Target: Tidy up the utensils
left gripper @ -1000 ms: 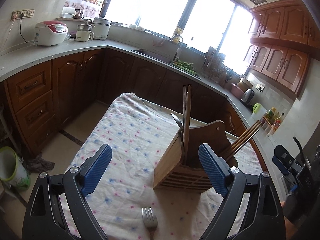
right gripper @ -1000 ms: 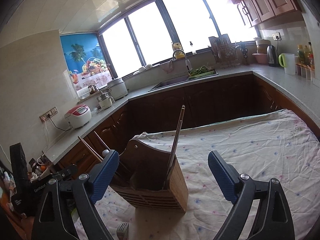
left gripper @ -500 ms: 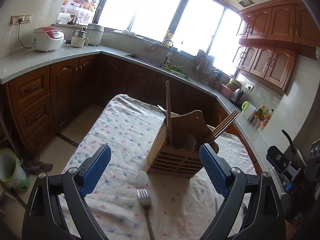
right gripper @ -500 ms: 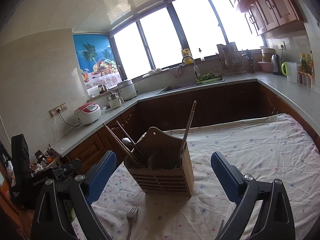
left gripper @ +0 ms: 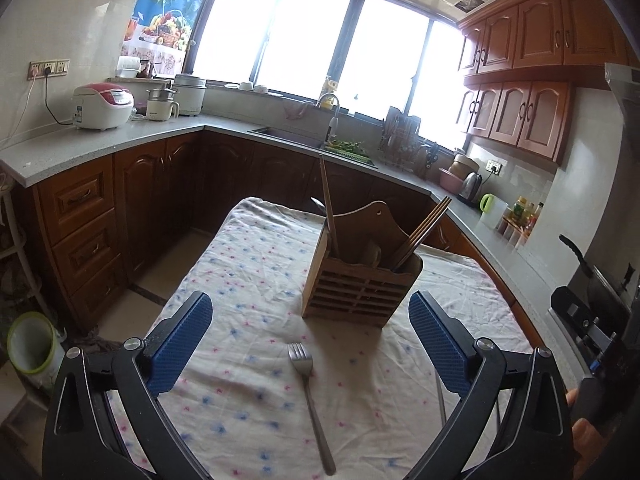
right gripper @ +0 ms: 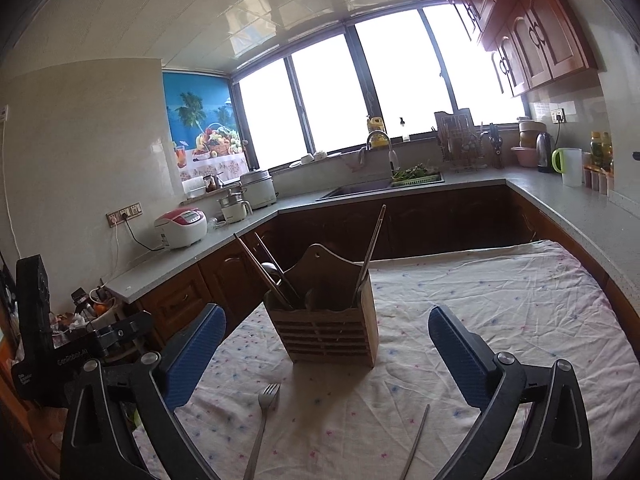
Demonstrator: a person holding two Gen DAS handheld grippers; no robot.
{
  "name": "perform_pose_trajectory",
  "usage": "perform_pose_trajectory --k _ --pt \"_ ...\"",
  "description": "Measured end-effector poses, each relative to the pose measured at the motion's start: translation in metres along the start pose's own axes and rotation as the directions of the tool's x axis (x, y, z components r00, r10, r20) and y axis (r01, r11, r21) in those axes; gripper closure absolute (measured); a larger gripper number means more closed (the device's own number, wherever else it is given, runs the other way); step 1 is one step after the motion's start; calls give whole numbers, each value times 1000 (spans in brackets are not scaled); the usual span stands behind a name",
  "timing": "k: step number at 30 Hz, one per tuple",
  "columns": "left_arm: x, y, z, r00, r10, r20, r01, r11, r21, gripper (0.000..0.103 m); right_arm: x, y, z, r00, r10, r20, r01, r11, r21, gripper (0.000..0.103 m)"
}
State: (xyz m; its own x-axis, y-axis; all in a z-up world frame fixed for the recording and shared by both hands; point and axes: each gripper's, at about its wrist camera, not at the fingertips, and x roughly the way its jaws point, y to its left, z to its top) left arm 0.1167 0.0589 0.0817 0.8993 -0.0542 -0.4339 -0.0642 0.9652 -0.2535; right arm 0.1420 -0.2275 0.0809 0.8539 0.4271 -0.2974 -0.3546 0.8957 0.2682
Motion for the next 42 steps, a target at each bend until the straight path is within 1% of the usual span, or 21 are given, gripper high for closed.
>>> perform_pose_trajectory --k 3,7,10,14,17,18,22,26,29,32,35,42 --pt "-6 0 -12 1000 10 -10 -10 1000 23 2 -13 3 -12 1000 -13 12 13 1000 -11 0" --pt "-17 -4 -24 1000 19 -1 -19 998 64 2 -30 7 -25 1000 -17 23 18 999 -32 0" --pt "-29 -9 -28 999 21 27 -23 995 100 2 -40 12 -26 999 -27 28 28 998 -61 0" --pt "-48 -9 -33 997 23 80 -33 993 116 2 -59 21 -27 996 -43 79 51 993 -107 0" --pt "-58 -8 -48 992 51 119 -66 991 119 2 -70 22 -44 990 -76 118 89 989 -115 0" --pt "-61 -6 -53 991 51 127 -66 991 115 2 -73 21 -52 987 -89 134 105 988 -114 0" --pt "-58 -2 -77 992 58 114 -70 991 110 2 -77 17 -81 978 -135 158 151 984 -95 0" --pt "-48 -3 -98 993 85 80 -95 987 133 2 -78 15 -101 975 -174 138 189 977 -103 0" --pt "-42 -2 -107 995 88 53 -94 987 132 2 -74 10 -110 978 -184 96 193 977 -94 0" --pt "-39 -3 -114 995 94 45 -99 985 142 2 -73 7 -122 979 -189 75 195 976 -92 0" --pt "-37 -7 -120 994 104 40 -109 981 161 2 -72 6 -128 979 -198 54 203 974 -99 0" --pt "-31 -15 -131 996 92 15 -93 978 189 2 -72 6 -134 974 -220 47 224 968 -115 0"
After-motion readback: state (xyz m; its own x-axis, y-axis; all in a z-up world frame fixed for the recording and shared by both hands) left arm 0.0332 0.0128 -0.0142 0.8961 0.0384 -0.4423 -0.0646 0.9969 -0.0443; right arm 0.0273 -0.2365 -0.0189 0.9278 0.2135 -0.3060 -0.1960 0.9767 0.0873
